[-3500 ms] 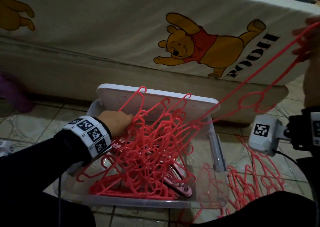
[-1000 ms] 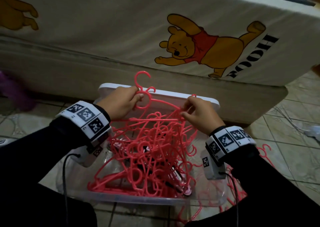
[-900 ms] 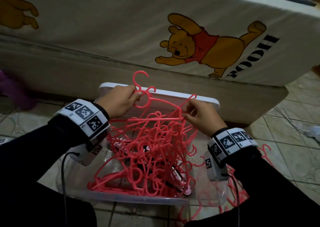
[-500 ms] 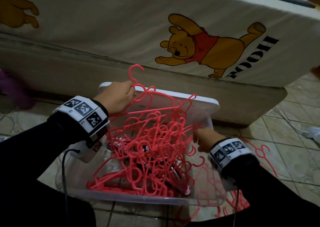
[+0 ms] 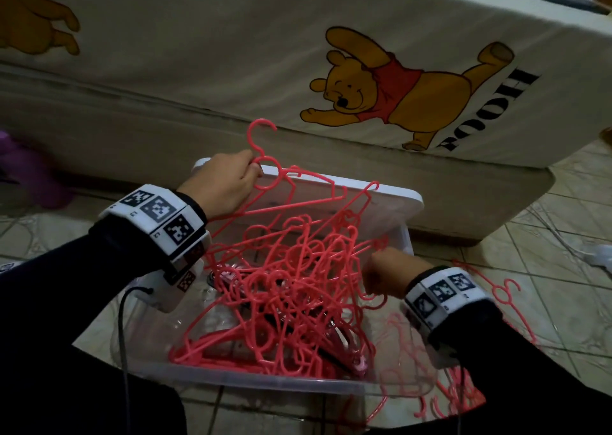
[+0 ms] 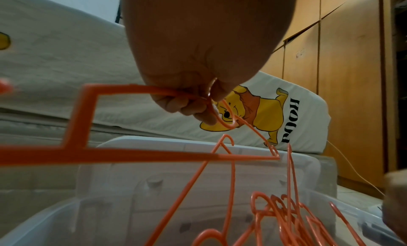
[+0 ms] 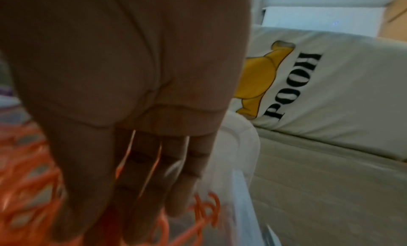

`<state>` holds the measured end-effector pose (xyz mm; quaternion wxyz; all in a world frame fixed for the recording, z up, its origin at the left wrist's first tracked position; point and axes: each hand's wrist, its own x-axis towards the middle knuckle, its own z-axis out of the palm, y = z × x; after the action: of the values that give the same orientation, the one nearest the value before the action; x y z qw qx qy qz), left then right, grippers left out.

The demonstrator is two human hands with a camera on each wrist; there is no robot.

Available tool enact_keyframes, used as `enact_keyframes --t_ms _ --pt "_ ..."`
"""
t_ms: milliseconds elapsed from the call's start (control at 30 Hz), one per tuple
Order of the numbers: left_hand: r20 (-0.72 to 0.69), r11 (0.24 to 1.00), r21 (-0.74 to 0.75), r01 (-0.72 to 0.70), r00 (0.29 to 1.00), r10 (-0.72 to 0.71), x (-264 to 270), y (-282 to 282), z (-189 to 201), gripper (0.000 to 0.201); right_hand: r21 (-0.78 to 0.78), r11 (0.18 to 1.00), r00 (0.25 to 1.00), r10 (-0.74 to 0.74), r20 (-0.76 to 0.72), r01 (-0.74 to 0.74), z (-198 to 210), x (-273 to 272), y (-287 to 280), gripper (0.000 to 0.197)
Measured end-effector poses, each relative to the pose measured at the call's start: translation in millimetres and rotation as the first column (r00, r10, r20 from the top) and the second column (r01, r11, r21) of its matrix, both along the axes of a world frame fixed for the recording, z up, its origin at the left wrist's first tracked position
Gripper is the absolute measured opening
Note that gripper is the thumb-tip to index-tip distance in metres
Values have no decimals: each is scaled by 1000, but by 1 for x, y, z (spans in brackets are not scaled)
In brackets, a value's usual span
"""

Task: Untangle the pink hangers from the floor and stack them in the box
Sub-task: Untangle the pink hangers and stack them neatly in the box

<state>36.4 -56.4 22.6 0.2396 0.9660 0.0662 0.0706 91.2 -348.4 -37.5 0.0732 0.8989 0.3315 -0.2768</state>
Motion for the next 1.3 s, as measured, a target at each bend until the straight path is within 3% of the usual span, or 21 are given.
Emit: enact_keyframes --t_ms 167,233,300,400,567,667,733,800,900,1033,1167,1300 --pt "171 997 -71 -4 985 16 1 2 8 24 397 918 999 -23 33 8 50 1 -1 19" --pt "219 995 -104 -11 975 34 0 3 11 23 559 825 996 -86 -26 86 61 0 -2 18" --pt "244 993 -117 -12 969 40 0 3 12 21 680 702 977 -112 -184 209 70 -2 -1 14" --pt "255 994 -111 0 966 28 -1 2 12 16 751 538 906 -56 -420 382 79 -9 5 13" --pt "265 993 -121 10 964 22 -2 1 14 18 736 479 811 83 -580 478 92 -21 16 23" --pt "269 993 -122 7 963 26 -3 2 14 15 809 429 857 135 -498 403 102 -26 23 20" --pt "264 993 -114 3 964 28 -3 4 13 15 871 342 903 122 -412 352 105 -28 29 19" --pt "251 993 -121 12 968 19 -4 5 13 18 921 266 949 57 -310 285 107 -26 34 19" --pt "228 991 -115 62 973 -35 -8 2 13 24 958 246 988 -75 -133 147 105 -19 38 22" --pt "138 986 -117 118 985 -101 -11 -4 12 27 970 242 974 -209 92 -40 105 -13 45 15" --pt "125 983 -125 138 985 -123 -11 -4 15 25 980 125 960 -215 180 -156 111 -11 51 16" --pt "132 982 -124 145 983 -129 -11 -3 18 24 970 86 942 -232 242 -228 118 -10 53 18"
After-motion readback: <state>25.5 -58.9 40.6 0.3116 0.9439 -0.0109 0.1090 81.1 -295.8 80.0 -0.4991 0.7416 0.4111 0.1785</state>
